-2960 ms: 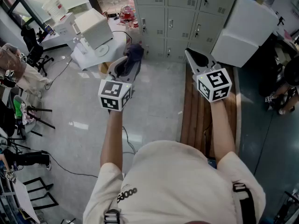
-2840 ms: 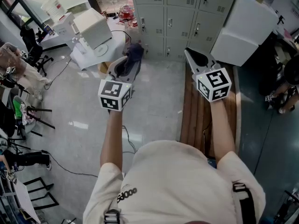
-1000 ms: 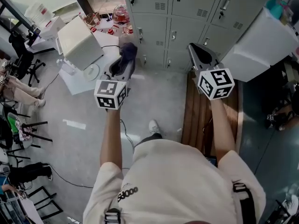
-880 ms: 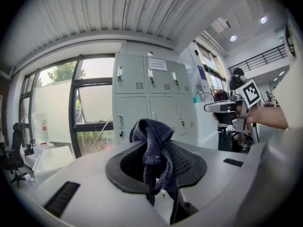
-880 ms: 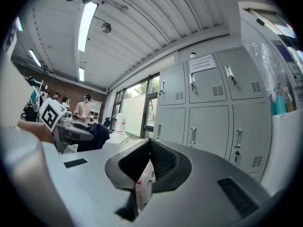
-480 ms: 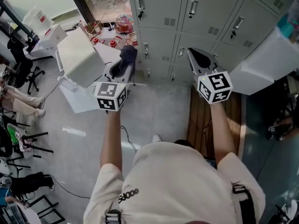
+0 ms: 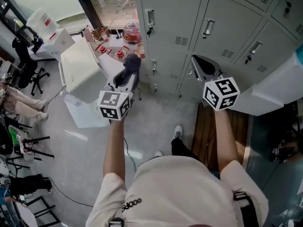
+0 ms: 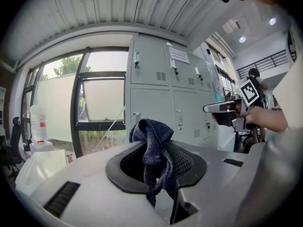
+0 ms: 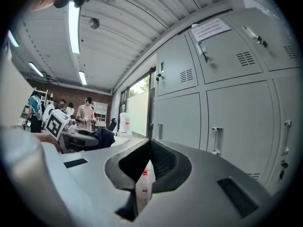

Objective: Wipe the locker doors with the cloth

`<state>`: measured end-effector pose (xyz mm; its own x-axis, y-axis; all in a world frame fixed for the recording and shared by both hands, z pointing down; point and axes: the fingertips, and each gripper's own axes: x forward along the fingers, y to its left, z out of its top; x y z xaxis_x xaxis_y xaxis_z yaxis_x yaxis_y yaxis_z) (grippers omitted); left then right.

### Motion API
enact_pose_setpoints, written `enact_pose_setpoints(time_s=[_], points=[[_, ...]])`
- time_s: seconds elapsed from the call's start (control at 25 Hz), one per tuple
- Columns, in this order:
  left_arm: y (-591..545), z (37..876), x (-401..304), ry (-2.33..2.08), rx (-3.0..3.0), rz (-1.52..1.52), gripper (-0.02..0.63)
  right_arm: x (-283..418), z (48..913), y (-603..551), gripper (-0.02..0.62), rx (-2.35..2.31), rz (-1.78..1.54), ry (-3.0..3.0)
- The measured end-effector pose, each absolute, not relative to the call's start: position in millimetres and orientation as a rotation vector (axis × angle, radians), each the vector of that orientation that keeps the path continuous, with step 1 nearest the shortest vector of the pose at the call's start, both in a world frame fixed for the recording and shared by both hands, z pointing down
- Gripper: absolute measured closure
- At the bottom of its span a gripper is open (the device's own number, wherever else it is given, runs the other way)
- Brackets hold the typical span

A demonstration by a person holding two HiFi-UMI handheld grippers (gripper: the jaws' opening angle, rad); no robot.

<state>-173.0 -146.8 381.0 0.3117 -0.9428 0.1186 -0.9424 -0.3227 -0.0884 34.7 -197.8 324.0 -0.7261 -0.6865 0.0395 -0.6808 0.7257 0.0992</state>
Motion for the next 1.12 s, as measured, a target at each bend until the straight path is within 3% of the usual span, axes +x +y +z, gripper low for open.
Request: enact_pose_setpoints(time_s=[0.6, 1.12], points=[[-321, 262, -178, 1.835, -2.308, -0.231, 0.498, 0, 278, -349, 0.586, 0.805, -0.091, -3.025], [-424, 164, -203, 1.660, -2.303, -0.114, 0.499, -25, 267, -378, 0.586, 0.964, -0.131, -2.968]])
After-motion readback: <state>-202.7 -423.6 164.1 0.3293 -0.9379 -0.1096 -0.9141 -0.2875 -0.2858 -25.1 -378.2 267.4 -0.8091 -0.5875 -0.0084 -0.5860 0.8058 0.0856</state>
